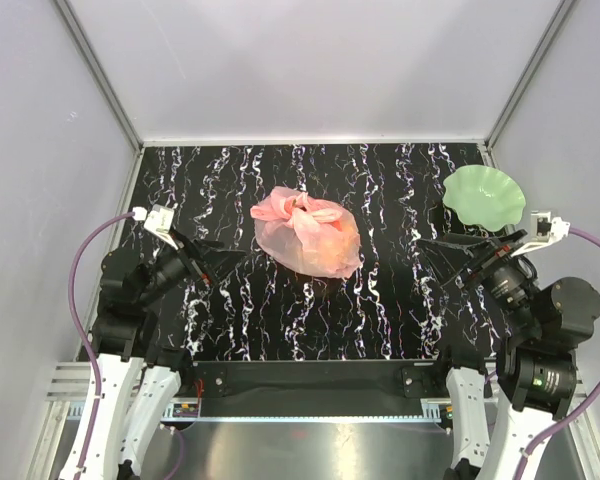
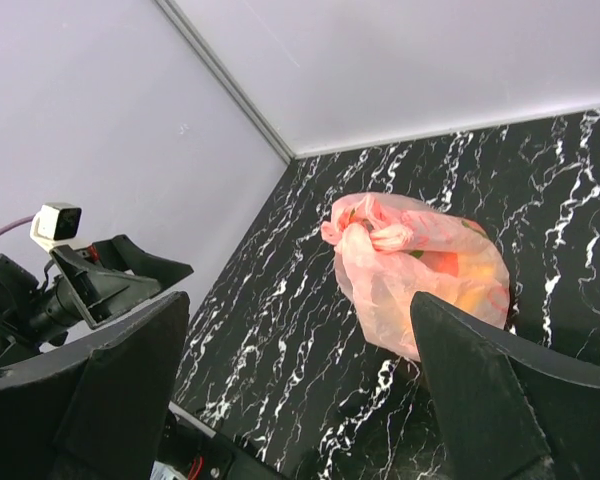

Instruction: Untie the knot of the plastic bag and take out the fruit

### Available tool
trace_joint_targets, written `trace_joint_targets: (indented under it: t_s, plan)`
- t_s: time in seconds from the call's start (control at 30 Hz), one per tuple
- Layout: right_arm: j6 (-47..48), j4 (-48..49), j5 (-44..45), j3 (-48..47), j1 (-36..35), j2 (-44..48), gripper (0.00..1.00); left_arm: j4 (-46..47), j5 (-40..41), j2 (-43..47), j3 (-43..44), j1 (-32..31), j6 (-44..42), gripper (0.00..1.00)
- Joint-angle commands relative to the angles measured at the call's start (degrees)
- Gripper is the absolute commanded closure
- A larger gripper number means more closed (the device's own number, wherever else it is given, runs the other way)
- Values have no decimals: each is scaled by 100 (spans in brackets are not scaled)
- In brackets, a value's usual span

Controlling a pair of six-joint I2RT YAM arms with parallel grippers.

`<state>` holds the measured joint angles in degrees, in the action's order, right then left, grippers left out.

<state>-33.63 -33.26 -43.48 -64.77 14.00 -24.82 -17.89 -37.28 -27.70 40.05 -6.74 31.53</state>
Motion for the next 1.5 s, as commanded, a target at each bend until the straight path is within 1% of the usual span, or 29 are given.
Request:
trace_joint_targets:
  t_s: [0.0, 0.1, 0.13, 0.17, 0.2, 0.23, 0.27, 0.33, 0.4, 0.43, 0.47, 0.5, 0.53, 0.57, 0.6, 0.63, 0.67, 0.7, 0.73, 0.77, 0.8, 0.83, 0.87, 0.9, 1.03, 1.13, 1.17, 1.27, 1.47]
  plan:
    - [84, 152, -423, 219, -20, -111, 0, 312, -183, 55, 82, -11, -33, 1]
    - [-319, 932, -564, 815, -11, -6, 0, 356, -183, 11, 73, -11, -15, 1]
    - [-590, 1901, -730, 1357, -20, -5, 0, 356, -192, 19, 55, -11, -50, 1]
    - [-1167, 2432, -880, 1649, -20, -40, 0, 391, -166, 11, 47, -11, -50, 1]
    - [-1294, 2725, -1046, 1861, -20, -145, 0, 409, -166, -7, 29, -11, -42, 1]
    - [-1200, 2754, -1039, 1915, -29, -503, 0, 418, -157, -24, 3, -11, -42, 1]
    - [-546, 2084, -961, 1768, -46, -715, 0, 400, -114, -59, -6, -11, -33, 1]
    - [-58, 1553, -689, 1433, -282, -1337, 0, 400, -104, -156, -24, -11, 55, 1]
    - [347, 1305, -321, 1170, -703, -1752, 0, 479, -218, -226, -50, -11, 116, 1]
    - [496, 939, -66, 803, -1358, -2137, 0, 532, -227, -235, -111, -20, 186, 1]
    - [767, 857, 206, 652, -1817, -2315, 0, 663, -262, -235, -164, -11, 213, 1]
    - [900, 786, 774, 363, -2196, -2482, 0, 725, -236, -227, -199, -11, 266, 1]
    - [1093, 368, 1076, 151, -2617, -2893, 0, 752, -236, -227, -217, -11, 266, 1]
    - [1478, 111, 1383, -60, -3187, -3097, 0, 726, -254, -227, -182, -11, 231, 1]
    - [1656, -100, 1874, -392, -3480, -3282, 0, 656, -228, -253, -147, -11, 144, 1]
    - [1814, -337, 2105, -491, -3718, -3545, 0, 577, -193, -262, -86, -11, 73, 1]
    - [2059, -418, 2394, -562, -4277, -3661, 0, 437, -227, -279, -16, -11, 29, 1]
    - [2166, -514, 3224, -702, -4587, -3792, 0, 392, -236, -271, 20, -11, -58, 1]
    - [2272, -698, 3772, -764, -4930, -4089, 0, 339, -262, -271, 38, -11, -94, 1]
    - [2429, -796, 4839, -843, -5333, -4266, 0, 260, -263, -245, 55, -11, -120, 1]
    - [2475, -866, 5345, -974, -5903, -4468, 0, 225, -271, -227, 81, -11, -173, 1]
    - [2475, -980, 5820, -1045, -6161, -4853, 0, 190, -245, -201, 82, -11, -208, 1]
    - [2458, -972, 6530, -1098, -6329, -5022, 0, 120, -193, -174, 99, -11, -235, 1]
    - [2484, -929, 6720, -1151, -6531, -5163, 0, 93, -166, -165, 108, -11, -235, 1]
    - [2563, -420, 7055, -1213, -6656, -5646, 0, -30, 9, -95, 134, -20, -261, 1]
    - [2694, -244, 7205, -1353, -6656, -5989, 0, -424, 658, -138, 309, -11, -463, 1]
    - [2808, -173, 7074, -1389, -6656, -6069, 0, -713, 1191, -243, 388, -11, -481, 1]
    - [2888, 73, 6618, -1538, -6656, -6377, 0, -1014, 1670, -568, 687, -11, -507, 1]
    - [2783, 320, 6423, -1881, -6656, -6983, 0, -673, 1443, -886, 838, -11, -227, 1]
